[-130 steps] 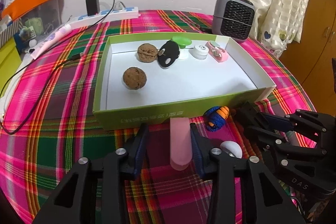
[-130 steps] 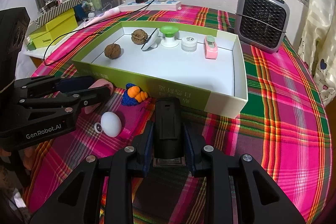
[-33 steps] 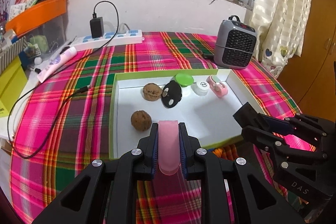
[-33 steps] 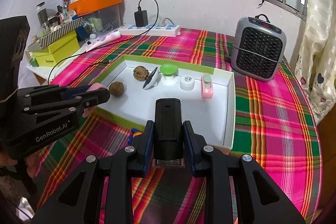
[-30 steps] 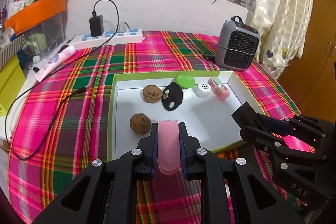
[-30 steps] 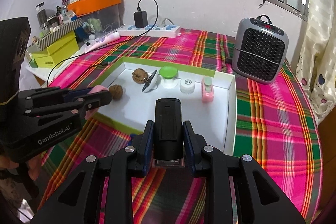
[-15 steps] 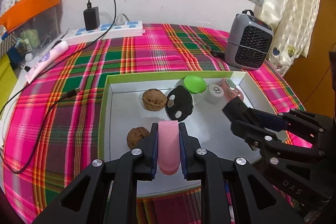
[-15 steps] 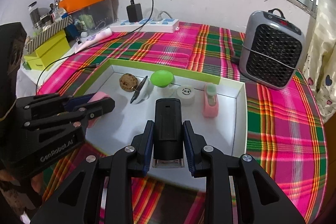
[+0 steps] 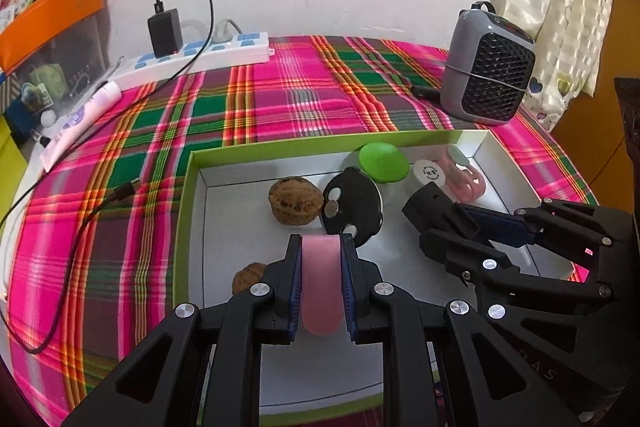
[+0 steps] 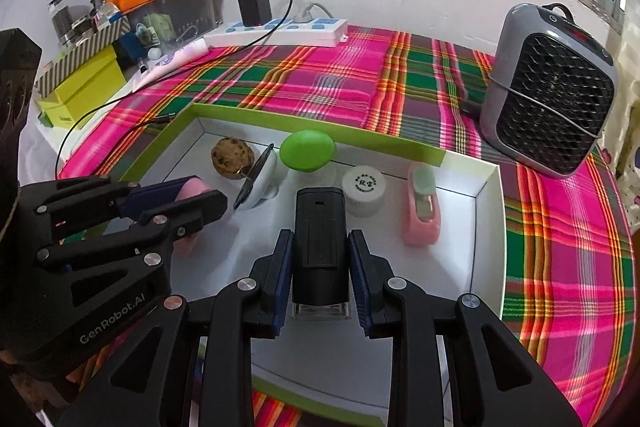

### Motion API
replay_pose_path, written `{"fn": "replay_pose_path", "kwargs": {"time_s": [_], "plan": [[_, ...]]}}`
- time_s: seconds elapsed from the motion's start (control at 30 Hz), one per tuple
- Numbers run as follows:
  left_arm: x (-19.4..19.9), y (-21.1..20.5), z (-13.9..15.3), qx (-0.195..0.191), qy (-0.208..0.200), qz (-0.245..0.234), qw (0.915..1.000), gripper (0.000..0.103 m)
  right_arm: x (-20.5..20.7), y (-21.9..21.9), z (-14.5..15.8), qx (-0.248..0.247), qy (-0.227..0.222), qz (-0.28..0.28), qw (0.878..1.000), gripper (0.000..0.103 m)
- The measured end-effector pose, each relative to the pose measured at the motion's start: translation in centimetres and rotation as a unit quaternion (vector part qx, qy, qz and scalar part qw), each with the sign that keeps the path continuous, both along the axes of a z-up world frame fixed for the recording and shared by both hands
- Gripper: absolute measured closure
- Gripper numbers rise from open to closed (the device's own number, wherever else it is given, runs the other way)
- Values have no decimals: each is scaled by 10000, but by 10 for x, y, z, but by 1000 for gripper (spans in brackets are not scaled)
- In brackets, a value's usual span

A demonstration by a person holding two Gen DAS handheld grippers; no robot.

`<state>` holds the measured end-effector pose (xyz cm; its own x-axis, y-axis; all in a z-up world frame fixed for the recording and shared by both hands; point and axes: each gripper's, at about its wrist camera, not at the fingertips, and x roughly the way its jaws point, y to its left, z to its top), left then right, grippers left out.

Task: Organize objects
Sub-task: 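Lower the stapler into the box and open the left gripper while the right gripper releases the flashlight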

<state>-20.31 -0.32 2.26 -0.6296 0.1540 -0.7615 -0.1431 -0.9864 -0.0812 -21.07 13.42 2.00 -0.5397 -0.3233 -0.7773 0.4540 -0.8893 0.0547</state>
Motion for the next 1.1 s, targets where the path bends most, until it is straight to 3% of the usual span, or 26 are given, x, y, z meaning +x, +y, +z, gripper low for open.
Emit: {"fn": "replay_pose_path", "kwargs": {"time_s": [0.93,1.1], "plan": [[-5,0,-7,-45,-88,18,9999,86,-5,-7,-8,127,11,38,9999,74],[-6,2,-7,-59,-83,7,9999,77,-4,-7,-7,153,31,38,9999,74]]}}
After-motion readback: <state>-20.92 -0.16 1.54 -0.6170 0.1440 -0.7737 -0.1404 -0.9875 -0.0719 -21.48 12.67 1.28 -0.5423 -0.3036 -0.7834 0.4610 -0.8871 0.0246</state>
